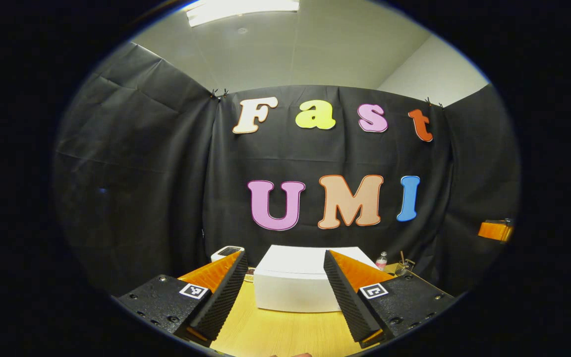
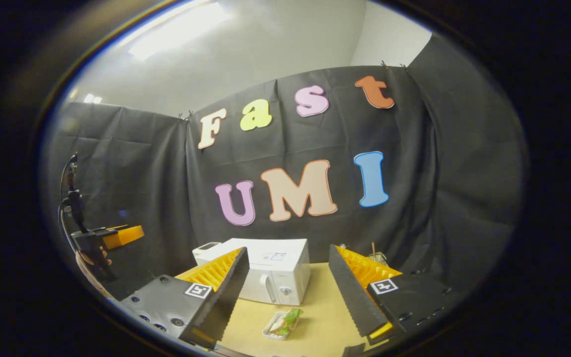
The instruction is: Open the microwave oven with the left hand, put the food in, and close the microwave oven.
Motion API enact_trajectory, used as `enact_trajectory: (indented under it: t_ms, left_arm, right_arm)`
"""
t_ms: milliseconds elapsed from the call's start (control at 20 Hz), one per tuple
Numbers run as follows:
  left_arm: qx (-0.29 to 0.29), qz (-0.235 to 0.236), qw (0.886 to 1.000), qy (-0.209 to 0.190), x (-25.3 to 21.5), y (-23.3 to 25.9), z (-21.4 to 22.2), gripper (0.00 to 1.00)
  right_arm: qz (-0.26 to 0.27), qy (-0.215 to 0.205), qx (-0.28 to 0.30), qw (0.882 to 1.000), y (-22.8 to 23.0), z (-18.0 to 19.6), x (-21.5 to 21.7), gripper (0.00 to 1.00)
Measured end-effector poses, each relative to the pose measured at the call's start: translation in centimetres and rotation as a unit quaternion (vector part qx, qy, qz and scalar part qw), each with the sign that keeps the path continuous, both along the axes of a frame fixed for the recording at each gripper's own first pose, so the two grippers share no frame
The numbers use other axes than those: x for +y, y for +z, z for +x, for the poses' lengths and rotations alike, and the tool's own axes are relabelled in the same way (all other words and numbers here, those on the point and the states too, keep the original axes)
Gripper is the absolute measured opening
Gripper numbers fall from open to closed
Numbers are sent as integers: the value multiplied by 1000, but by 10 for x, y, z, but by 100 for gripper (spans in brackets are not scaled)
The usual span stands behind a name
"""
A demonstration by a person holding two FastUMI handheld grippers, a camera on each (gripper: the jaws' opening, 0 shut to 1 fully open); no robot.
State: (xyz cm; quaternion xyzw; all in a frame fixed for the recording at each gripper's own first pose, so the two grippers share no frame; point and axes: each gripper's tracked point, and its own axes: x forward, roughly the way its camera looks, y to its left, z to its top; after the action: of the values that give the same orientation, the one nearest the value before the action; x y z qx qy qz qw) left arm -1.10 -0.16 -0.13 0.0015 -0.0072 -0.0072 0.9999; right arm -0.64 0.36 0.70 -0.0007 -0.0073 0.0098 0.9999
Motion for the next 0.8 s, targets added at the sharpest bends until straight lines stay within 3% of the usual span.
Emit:
enact_trajectory:
  t_ms: [450,500,800]
  left_arm:
    - [10,-1,999,-41,-17,-19,-1,96]
    - [9,-4,999,-48,-19,-23,-1,96]
    - [22,-13,995,-99,-45,-63,-9,99]
  right_arm:
    - [-13,-2,-7,1000,-4,1,5,91]
    - [-13,1,-8,1000,-3,-1,8,99]
    - [-11,15,-7,1000,-5,-3,17,99]
